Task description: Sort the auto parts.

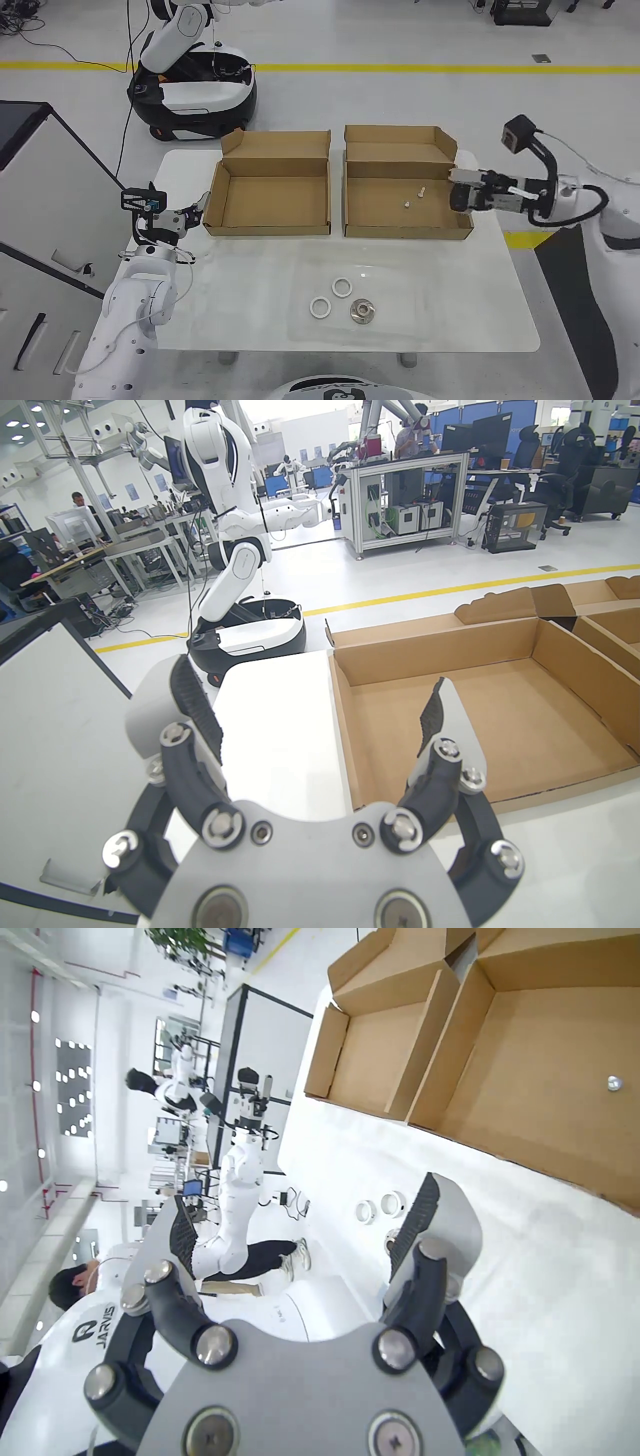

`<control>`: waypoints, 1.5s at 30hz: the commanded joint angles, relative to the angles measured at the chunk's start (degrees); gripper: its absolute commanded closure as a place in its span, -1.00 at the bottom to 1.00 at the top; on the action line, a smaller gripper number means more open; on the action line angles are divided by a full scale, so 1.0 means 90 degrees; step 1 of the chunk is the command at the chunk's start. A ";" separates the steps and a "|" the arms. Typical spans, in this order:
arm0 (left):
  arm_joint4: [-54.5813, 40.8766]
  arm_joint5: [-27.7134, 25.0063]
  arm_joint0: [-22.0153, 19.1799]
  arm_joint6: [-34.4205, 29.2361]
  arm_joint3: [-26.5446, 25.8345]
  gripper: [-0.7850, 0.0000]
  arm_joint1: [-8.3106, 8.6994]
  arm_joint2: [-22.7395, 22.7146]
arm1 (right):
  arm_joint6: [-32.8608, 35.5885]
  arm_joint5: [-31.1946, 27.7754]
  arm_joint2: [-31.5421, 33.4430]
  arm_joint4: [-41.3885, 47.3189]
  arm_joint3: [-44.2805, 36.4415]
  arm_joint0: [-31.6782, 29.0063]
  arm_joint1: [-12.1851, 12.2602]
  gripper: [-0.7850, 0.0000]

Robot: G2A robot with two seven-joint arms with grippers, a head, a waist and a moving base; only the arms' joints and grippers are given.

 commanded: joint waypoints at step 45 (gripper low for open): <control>0.0782 -0.1697 -0.0775 -0.2977 -0.2354 -1.00 0.0070 0.0646 | 0.0069 -0.0296 0.0954 0.1011 0.0065 -0.0721 -0.0004 -1.00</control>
